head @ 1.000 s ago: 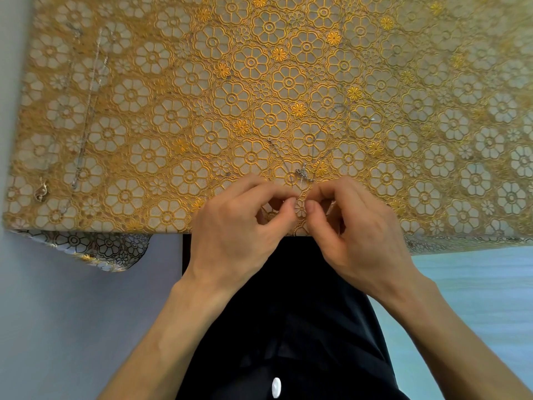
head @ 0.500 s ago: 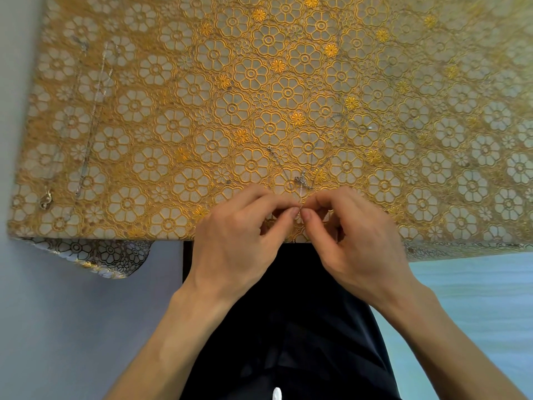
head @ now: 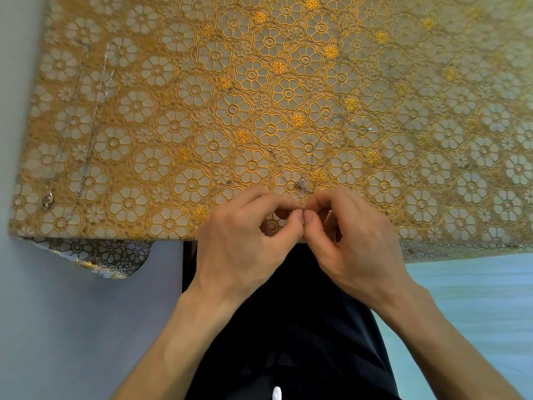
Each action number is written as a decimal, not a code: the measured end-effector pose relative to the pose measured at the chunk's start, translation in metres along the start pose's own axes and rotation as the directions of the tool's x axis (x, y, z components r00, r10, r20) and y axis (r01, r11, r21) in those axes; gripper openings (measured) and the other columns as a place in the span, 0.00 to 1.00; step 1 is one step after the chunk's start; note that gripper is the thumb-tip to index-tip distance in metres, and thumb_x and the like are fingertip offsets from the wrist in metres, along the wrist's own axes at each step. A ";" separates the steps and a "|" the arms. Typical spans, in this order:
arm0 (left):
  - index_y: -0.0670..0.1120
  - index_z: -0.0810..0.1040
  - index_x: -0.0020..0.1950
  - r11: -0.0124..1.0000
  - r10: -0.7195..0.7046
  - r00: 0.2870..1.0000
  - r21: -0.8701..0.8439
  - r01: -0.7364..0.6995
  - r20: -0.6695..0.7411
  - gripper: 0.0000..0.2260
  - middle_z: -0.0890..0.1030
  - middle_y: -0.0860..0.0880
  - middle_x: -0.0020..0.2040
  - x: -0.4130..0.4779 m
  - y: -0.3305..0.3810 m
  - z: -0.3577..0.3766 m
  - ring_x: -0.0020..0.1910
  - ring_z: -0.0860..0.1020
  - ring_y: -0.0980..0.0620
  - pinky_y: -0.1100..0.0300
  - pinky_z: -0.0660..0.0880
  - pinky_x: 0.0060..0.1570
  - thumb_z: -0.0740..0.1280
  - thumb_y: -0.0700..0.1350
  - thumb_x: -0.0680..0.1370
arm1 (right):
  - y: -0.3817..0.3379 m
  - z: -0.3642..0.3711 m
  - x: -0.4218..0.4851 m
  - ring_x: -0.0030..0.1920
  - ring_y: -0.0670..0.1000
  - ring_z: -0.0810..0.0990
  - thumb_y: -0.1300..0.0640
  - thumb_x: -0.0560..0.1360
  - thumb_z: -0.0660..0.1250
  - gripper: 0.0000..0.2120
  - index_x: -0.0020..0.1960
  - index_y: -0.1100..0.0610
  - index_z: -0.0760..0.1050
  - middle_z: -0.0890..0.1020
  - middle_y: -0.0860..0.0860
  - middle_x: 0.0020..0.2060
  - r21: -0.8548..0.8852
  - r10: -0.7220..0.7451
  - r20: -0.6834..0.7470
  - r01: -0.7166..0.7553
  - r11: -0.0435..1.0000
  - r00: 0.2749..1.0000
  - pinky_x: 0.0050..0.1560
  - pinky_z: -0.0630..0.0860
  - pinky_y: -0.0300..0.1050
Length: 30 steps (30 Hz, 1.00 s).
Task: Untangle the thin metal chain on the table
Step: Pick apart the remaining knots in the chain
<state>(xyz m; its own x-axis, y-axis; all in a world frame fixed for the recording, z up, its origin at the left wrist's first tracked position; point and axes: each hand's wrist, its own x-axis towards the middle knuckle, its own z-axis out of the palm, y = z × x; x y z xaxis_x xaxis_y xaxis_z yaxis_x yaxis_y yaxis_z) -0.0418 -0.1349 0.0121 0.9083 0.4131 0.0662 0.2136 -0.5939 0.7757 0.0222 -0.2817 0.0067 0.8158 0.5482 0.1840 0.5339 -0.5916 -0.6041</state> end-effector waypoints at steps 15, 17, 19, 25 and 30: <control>0.50 0.86 0.46 0.994 0.113 0.975 0.027 -0.110 -0.189 0.03 0.83 0.55 0.41 -0.009 0.000 0.012 0.36 0.79 0.54 0.53 0.77 0.37 0.73 0.47 0.75 | -0.008 -0.005 0.002 0.27 0.47 0.73 0.51 0.75 0.65 0.04 0.43 0.50 0.75 0.78 0.46 0.32 0.419 0.328 0.221 -0.393 0.818 0.918 0.31 0.66 0.38; 0.52 0.86 0.46 0.999 0.000 0.990 -0.050 -0.007 -0.144 0.04 0.82 0.56 0.41 -0.007 0.005 0.011 0.35 0.78 0.57 0.58 0.77 0.39 0.72 0.48 0.74 | -0.010 -0.005 0.001 0.27 0.49 0.73 0.51 0.76 0.65 0.04 0.43 0.50 0.75 0.78 0.46 0.33 0.419 0.332 0.202 -0.387 0.821 0.922 0.30 0.66 0.39; 0.53 0.86 0.46 0.993 -0.051 0.994 -0.112 0.040 -0.096 0.03 0.83 0.57 0.41 -0.005 0.007 0.009 0.35 0.79 0.56 0.64 0.75 0.38 0.73 0.48 0.73 | -0.011 -0.005 0.001 0.28 0.53 0.74 0.50 0.76 0.65 0.05 0.44 0.50 0.76 0.78 0.48 0.33 0.438 0.353 0.203 -0.407 0.802 0.913 0.29 0.67 0.45; 0.52 0.86 0.47 0.986 -0.076 0.996 -0.150 0.068 -0.049 0.04 0.82 0.57 0.41 -0.003 0.005 0.001 0.38 0.79 0.55 0.72 0.72 0.39 0.75 0.45 0.74 | -0.012 -0.007 0.001 0.25 0.55 0.73 0.49 0.75 0.66 0.02 0.44 0.45 0.77 0.78 0.45 0.31 0.524 0.409 0.249 -0.477 0.706 0.878 0.27 0.68 0.51; 0.53 0.86 0.47 0.989 -0.067 0.997 -0.137 0.061 -0.035 0.04 0.82 0.58 0.41 -0.002 0.003 0.001 0.37 0.79 0.56 0.73 0.71 0.39 0.75 0.46 0.74 | -0.013 -0.010 -0.003 0.27 0.49 0.75 0.54 0.76 0.70 0.03 0.45 0.47 0.79 0.80 0.42 0.37 0.373 0.313 0.091 -0.324 0.869 0.945 0.30 0.68 0.36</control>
<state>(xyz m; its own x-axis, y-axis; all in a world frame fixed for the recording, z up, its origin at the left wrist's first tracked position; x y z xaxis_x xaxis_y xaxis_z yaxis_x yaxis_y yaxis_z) -0.0428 -0.1384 0.0141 0.8788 0.4758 0.0364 0.2174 -0.4672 0.8570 0.0149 -0.2814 0.0218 0.9179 0.3874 -0.0858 0.1172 -0.4713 -0.8742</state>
